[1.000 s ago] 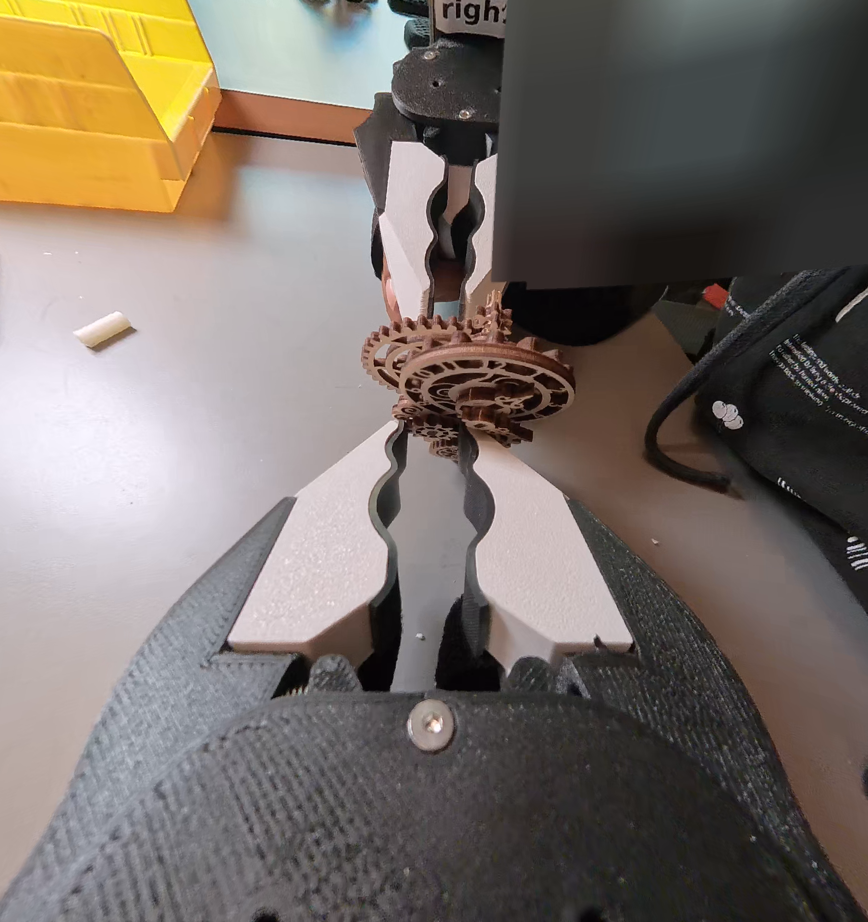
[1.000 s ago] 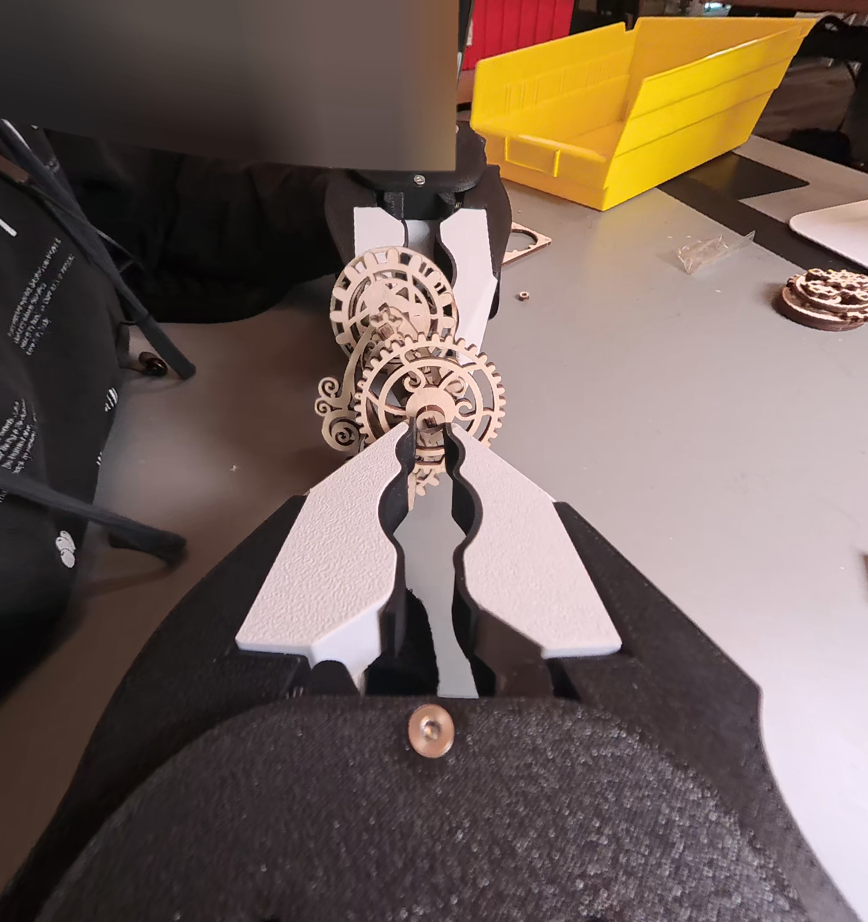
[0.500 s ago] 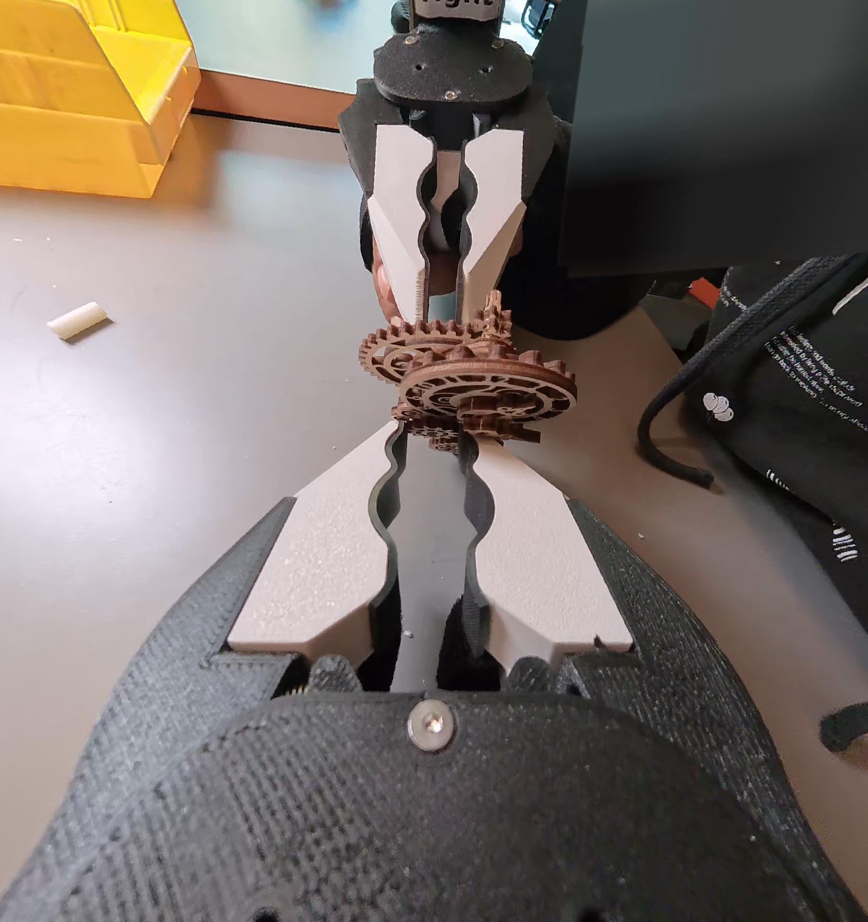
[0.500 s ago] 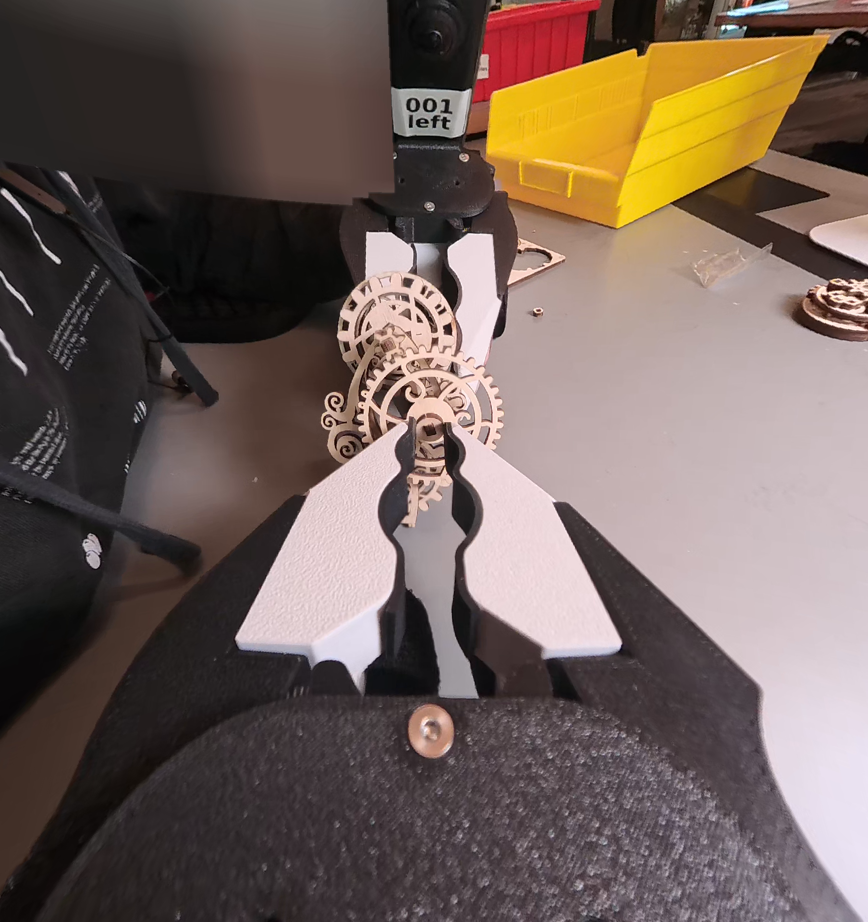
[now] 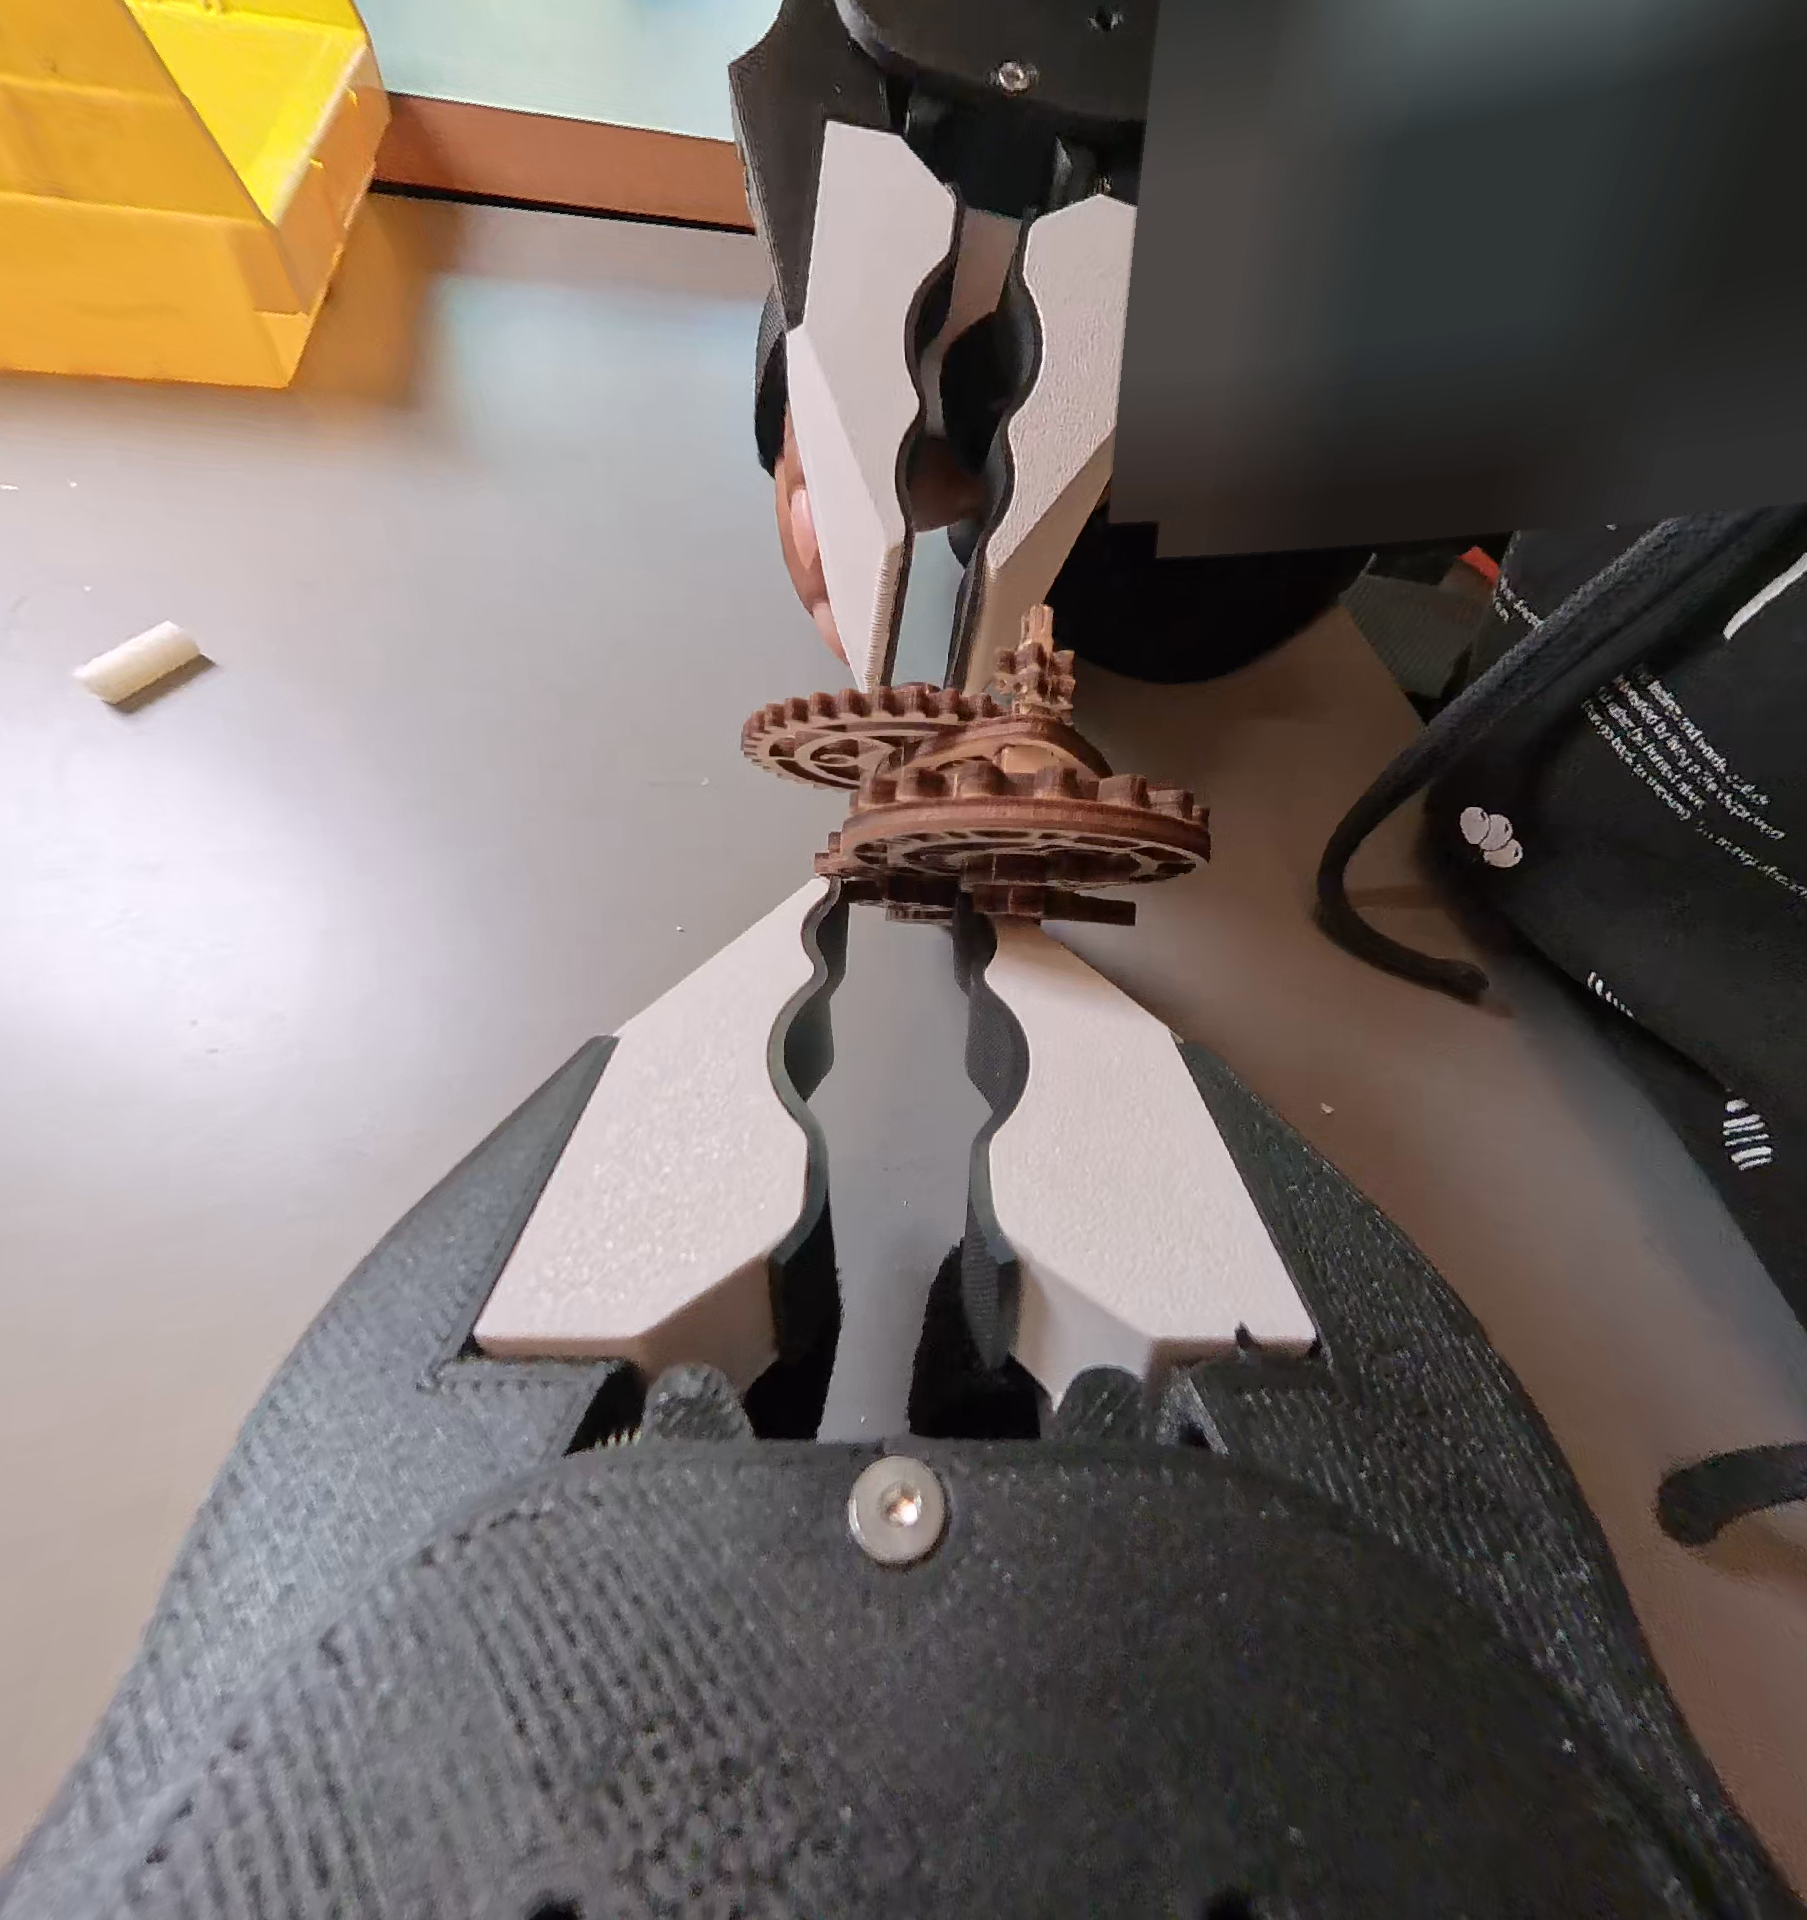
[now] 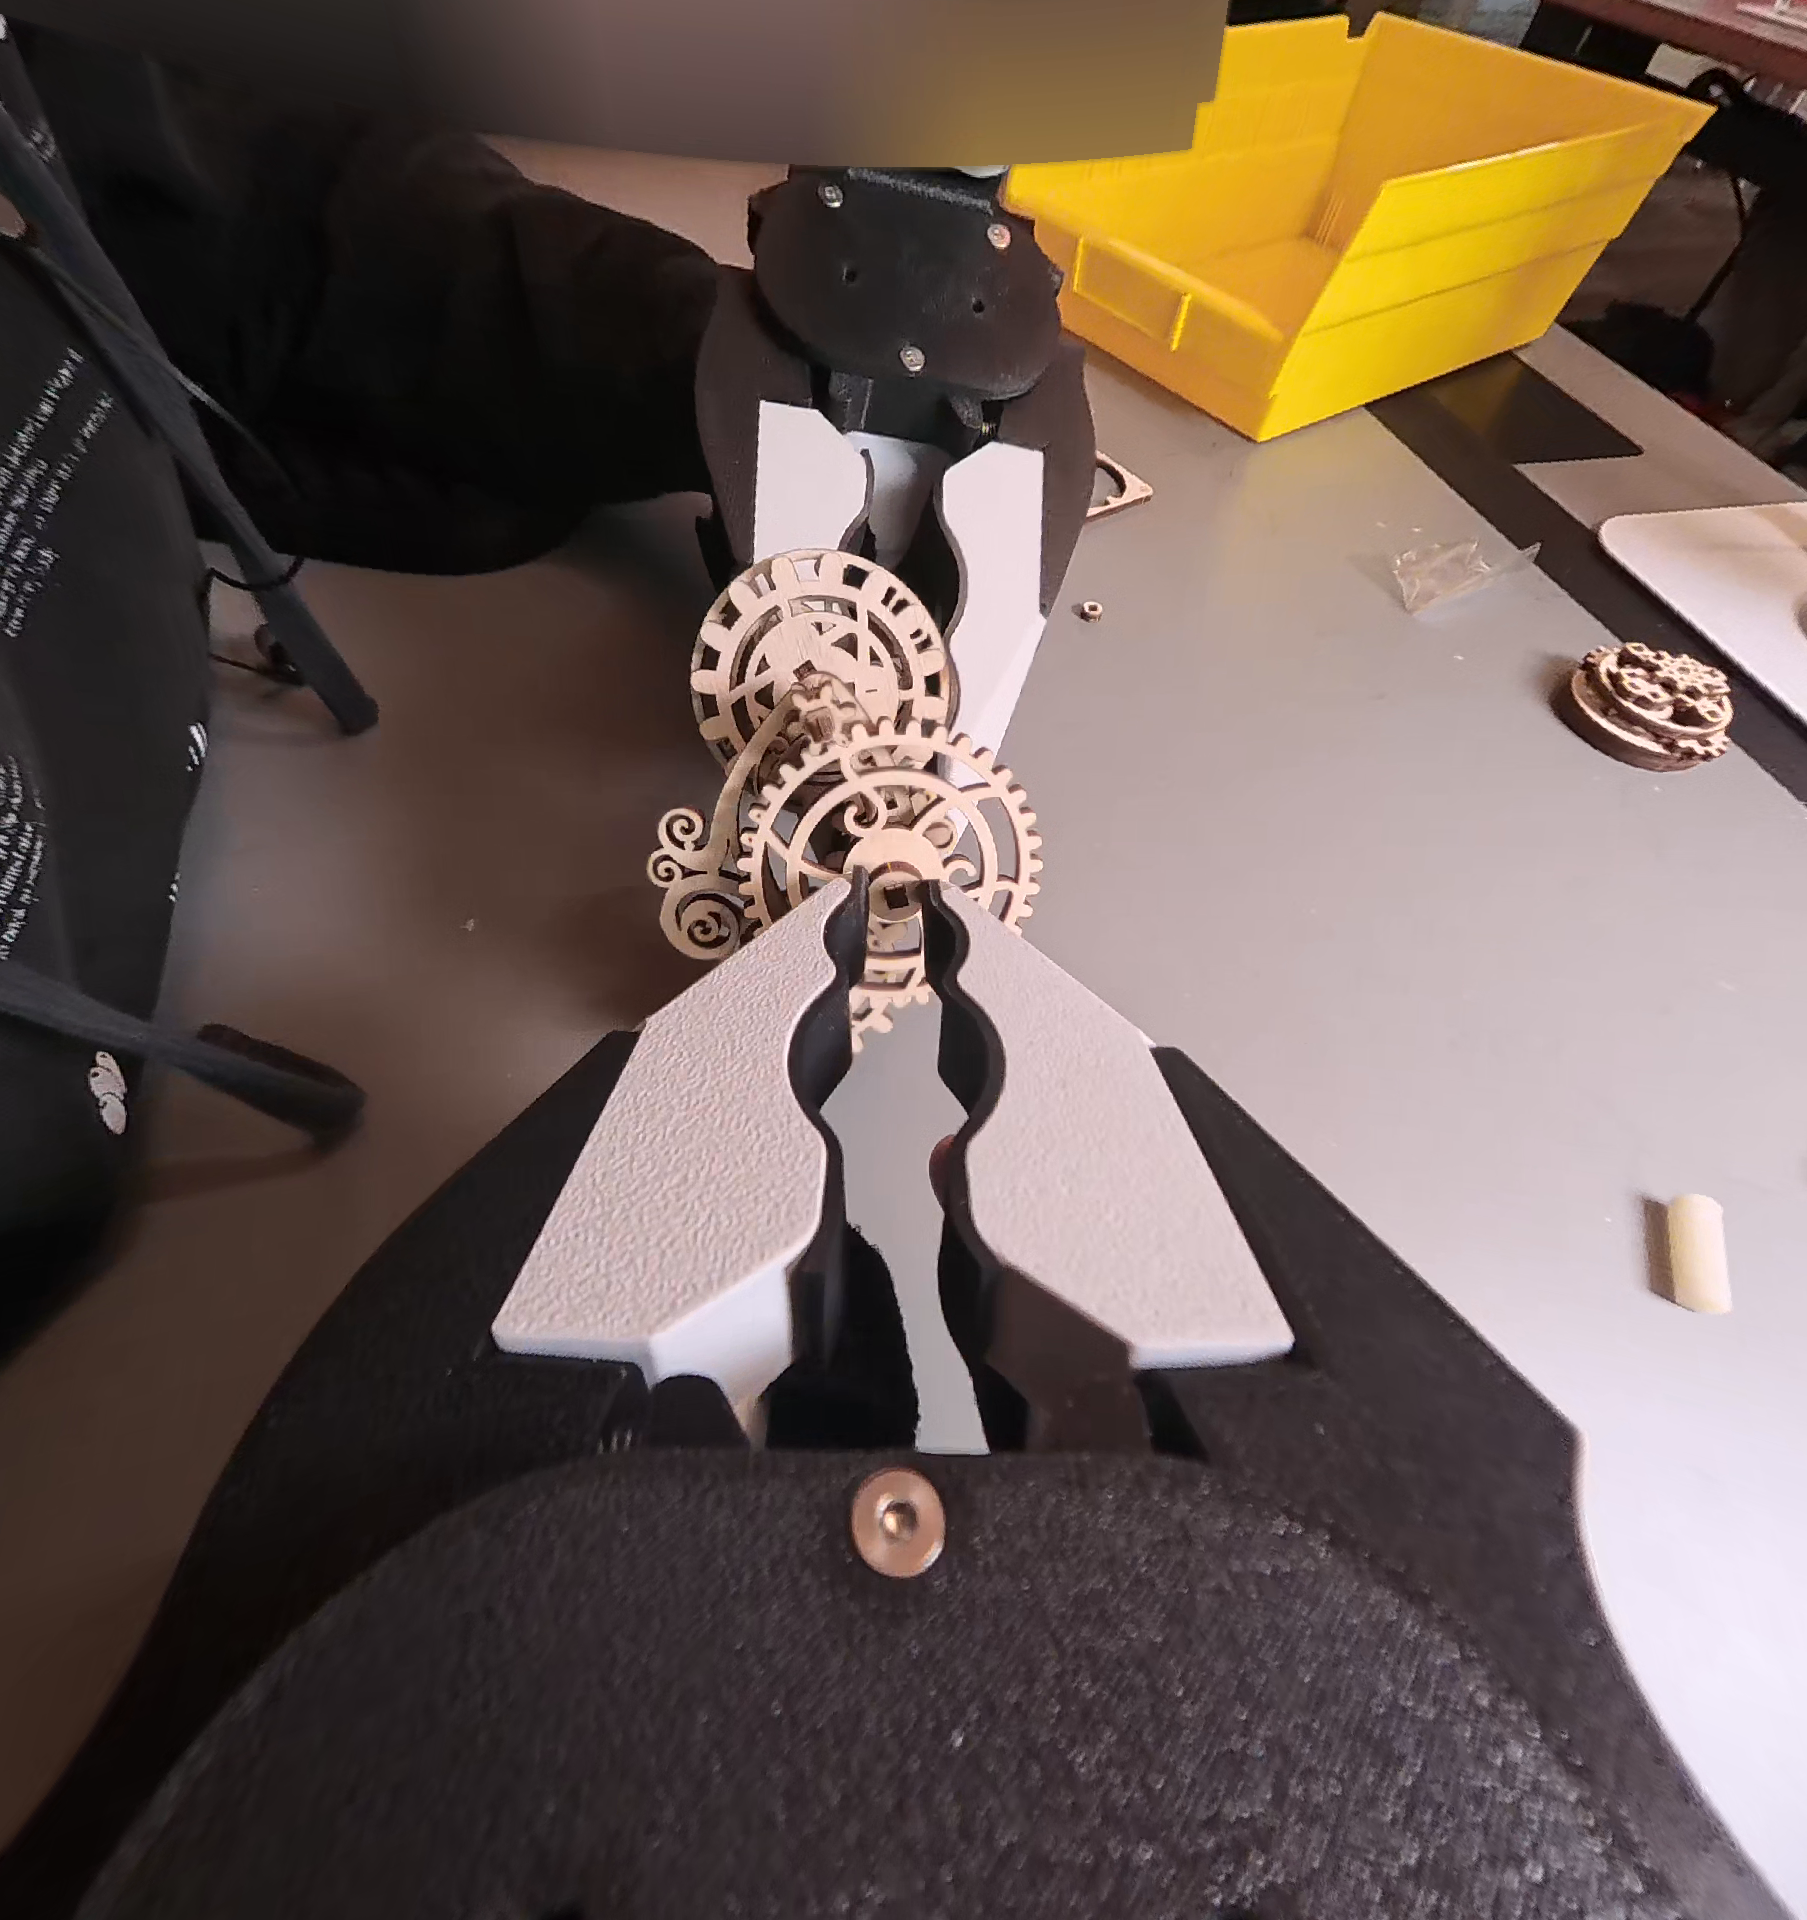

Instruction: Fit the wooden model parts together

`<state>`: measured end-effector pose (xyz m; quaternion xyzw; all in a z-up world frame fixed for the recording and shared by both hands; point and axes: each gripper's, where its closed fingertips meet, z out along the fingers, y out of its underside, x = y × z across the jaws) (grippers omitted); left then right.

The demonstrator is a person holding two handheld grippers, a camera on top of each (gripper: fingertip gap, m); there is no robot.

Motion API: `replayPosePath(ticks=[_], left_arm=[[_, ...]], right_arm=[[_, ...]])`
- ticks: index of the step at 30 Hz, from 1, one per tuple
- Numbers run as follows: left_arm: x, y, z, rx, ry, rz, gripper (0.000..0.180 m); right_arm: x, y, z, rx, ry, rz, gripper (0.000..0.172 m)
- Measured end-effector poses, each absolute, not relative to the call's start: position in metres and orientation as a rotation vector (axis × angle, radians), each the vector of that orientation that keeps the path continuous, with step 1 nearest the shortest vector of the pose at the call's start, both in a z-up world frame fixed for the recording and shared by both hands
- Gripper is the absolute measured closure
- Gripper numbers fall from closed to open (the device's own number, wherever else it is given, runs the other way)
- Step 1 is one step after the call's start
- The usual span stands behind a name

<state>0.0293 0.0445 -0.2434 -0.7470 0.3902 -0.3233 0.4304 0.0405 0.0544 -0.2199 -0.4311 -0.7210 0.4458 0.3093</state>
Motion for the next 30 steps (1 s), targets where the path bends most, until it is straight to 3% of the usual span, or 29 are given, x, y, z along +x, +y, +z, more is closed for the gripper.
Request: replayPosePath(ticks=[23,30], left_arm=[[0.0312,0.0412,-0.2437,-1.878,0.991,-0.807,0.163],[0.0328,0.0393,-0.2433,-1.877,1.012,-0.795,0.163]], right_arm=[[0.0407,0.0510,-0.2214,-1.247,-1.888,1.306,0.163],[0.0424,0.0481,-0.2211,-1.164,-1.959,1.164,0.163]])
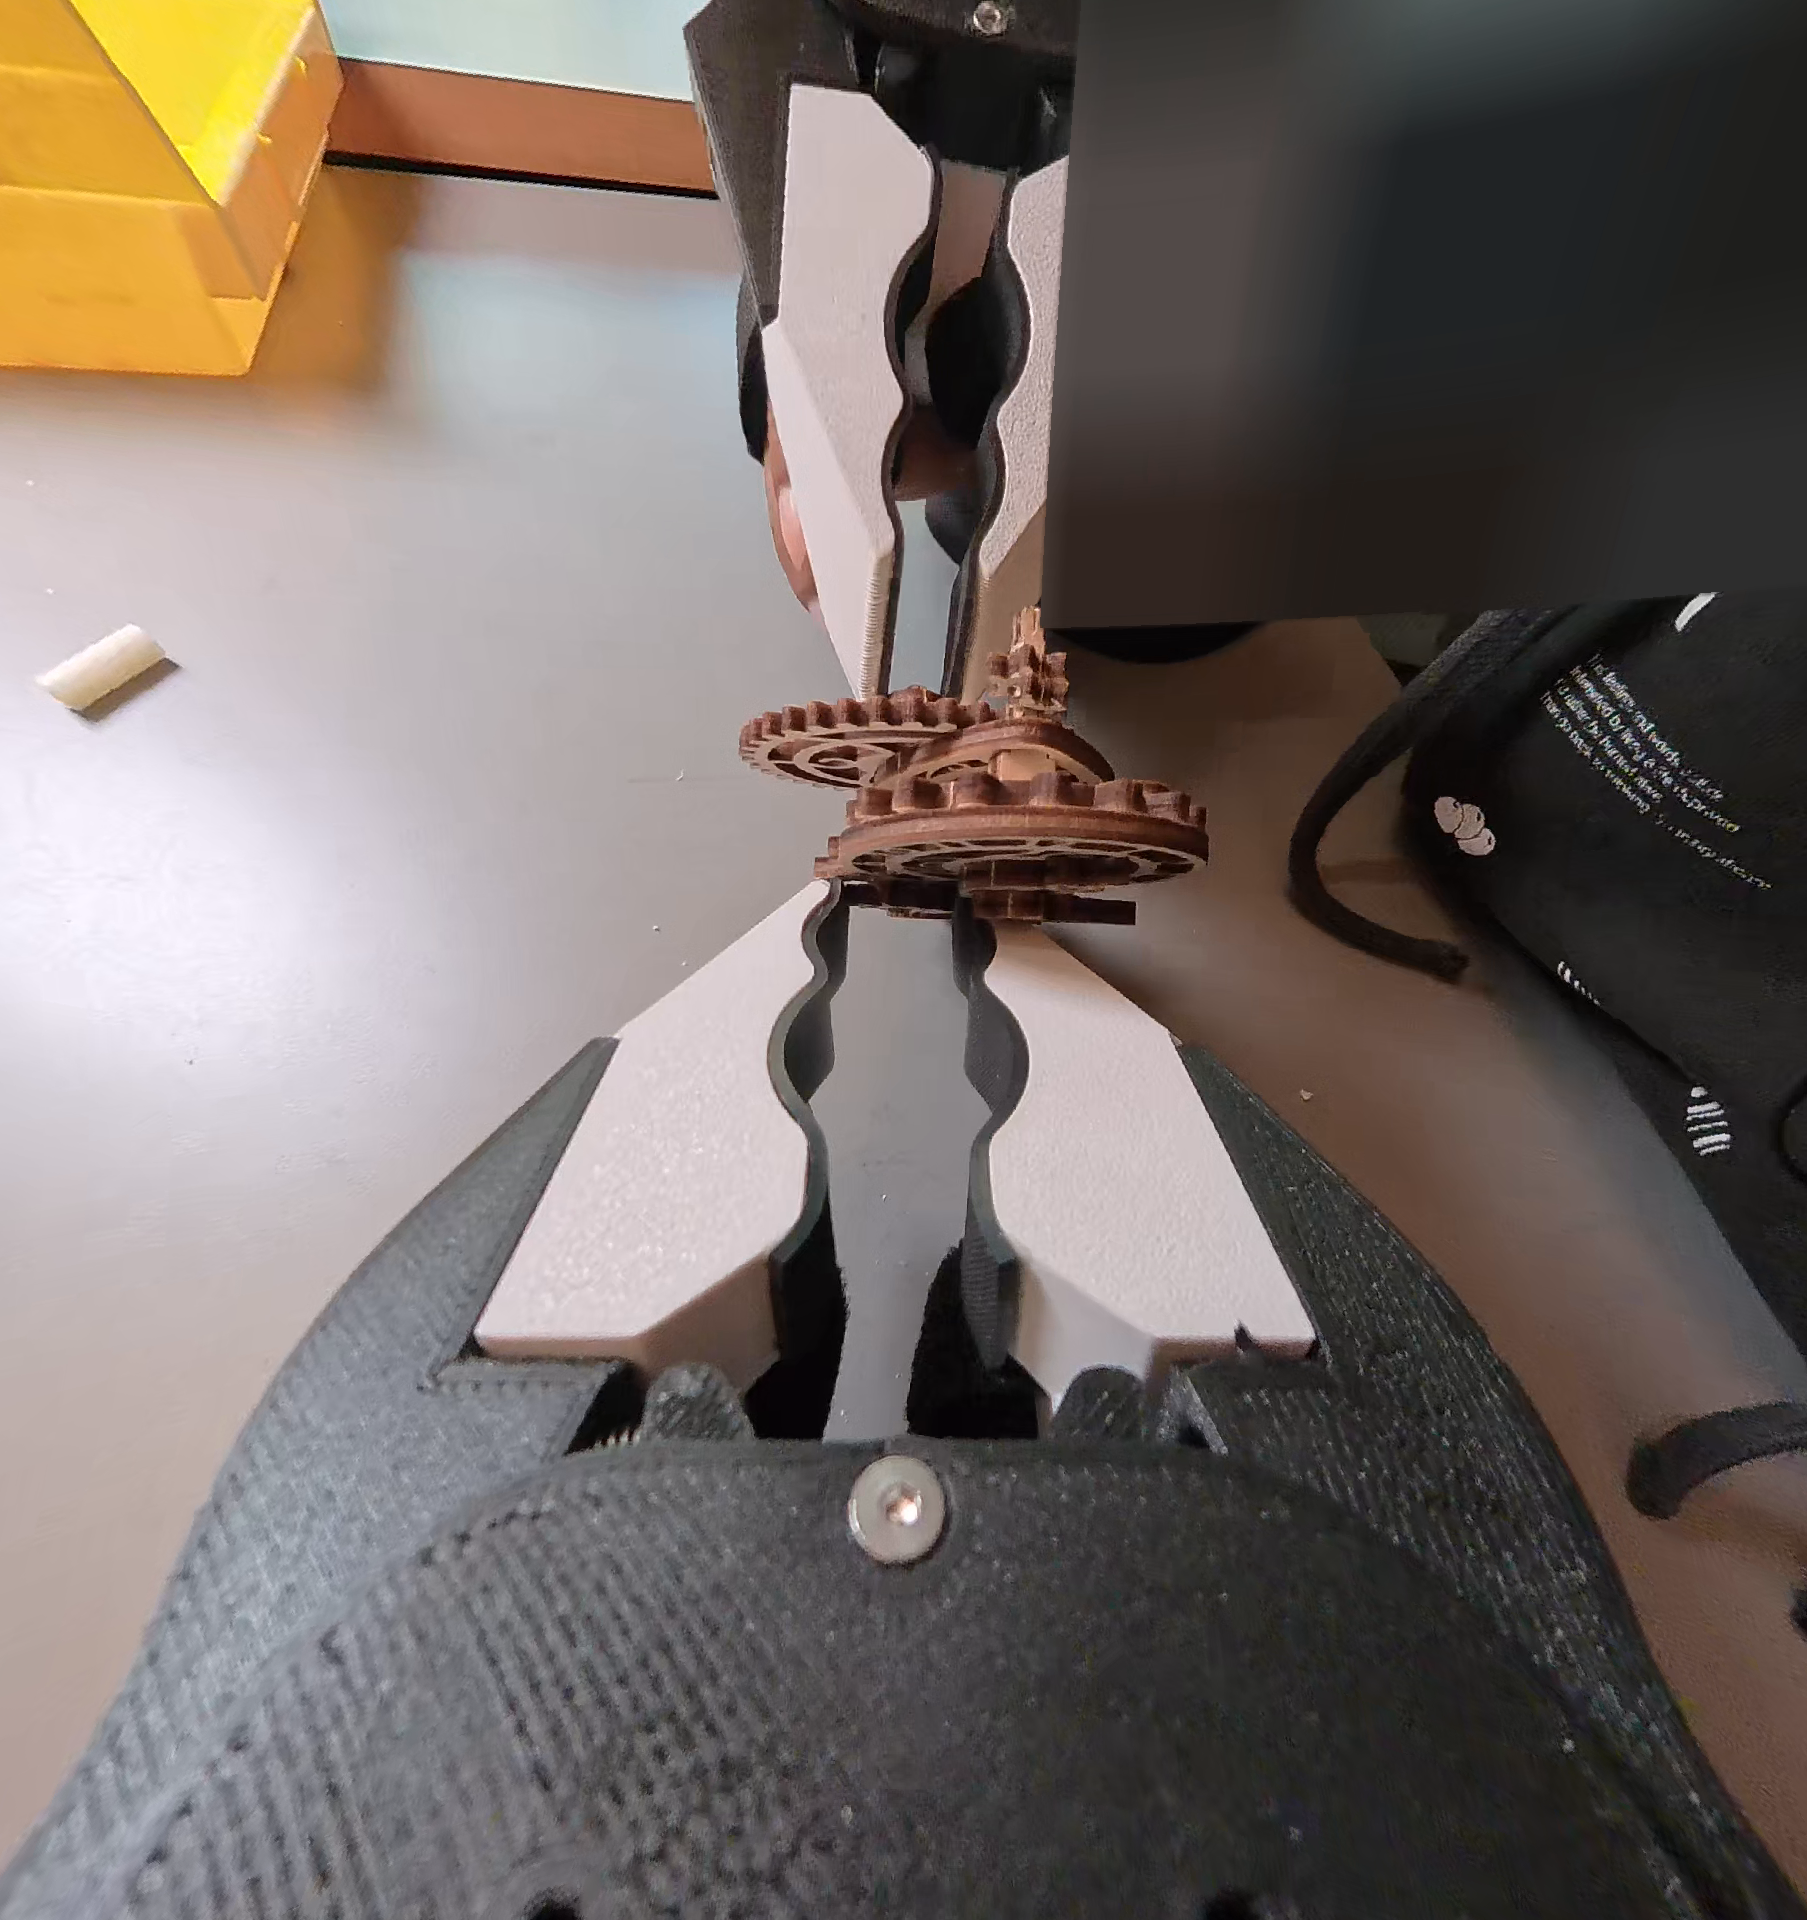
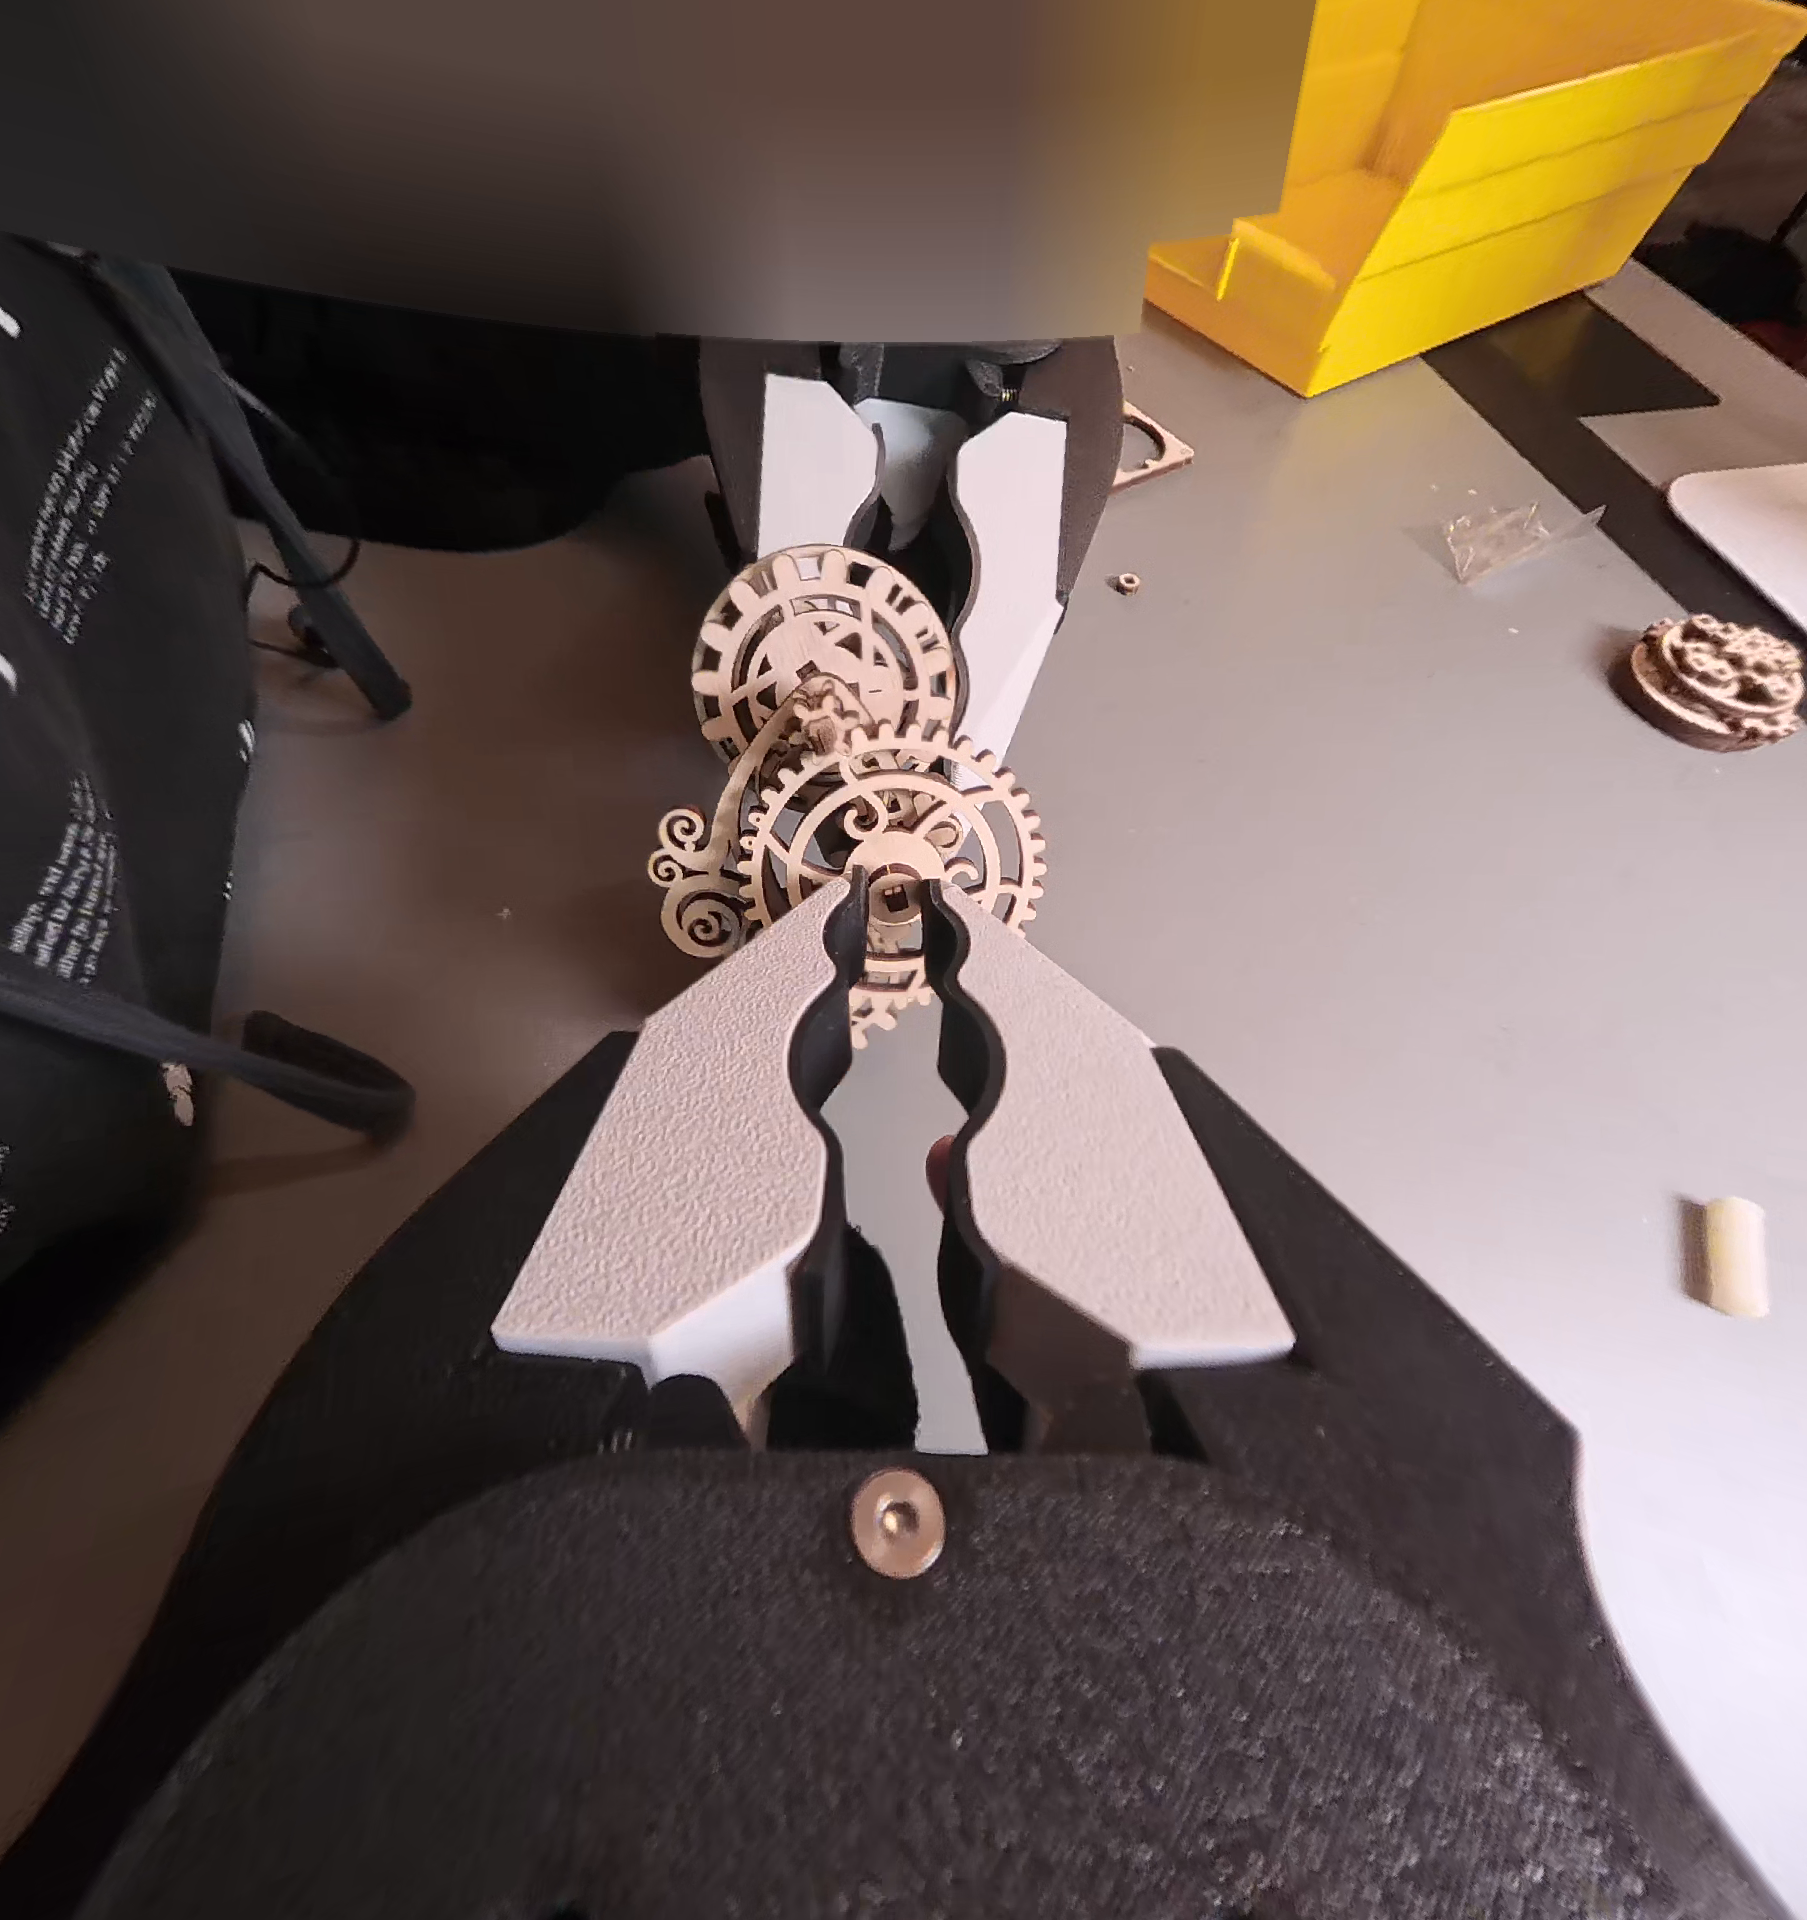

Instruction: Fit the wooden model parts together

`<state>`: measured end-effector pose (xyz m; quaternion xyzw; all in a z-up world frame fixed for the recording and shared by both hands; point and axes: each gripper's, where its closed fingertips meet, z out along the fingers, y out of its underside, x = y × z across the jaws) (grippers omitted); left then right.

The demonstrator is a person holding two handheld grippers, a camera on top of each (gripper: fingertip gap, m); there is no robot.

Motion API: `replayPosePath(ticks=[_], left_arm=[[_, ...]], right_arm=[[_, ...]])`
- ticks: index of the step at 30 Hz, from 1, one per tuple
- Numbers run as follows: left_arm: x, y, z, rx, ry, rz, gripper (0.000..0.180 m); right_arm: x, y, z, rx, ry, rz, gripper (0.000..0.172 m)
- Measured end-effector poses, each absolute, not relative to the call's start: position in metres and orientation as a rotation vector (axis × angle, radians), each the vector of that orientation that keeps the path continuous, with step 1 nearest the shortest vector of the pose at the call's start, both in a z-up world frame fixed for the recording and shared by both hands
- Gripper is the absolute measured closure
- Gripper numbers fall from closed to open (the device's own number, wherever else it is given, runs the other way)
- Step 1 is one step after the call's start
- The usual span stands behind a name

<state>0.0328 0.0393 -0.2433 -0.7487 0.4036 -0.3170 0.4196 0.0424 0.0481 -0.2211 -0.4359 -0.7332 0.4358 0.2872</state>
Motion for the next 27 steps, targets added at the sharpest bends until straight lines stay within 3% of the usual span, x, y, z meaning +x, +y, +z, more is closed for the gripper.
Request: replayPosePath(ticks=[27], left_arm=[[0.0326,0.0375,-0.2439,-1.878,1.023,-0.789,0.164]], right_arm=[[0.0400,0.0462,-0.2221,-1.273,-1.922,1.283,0.163]])
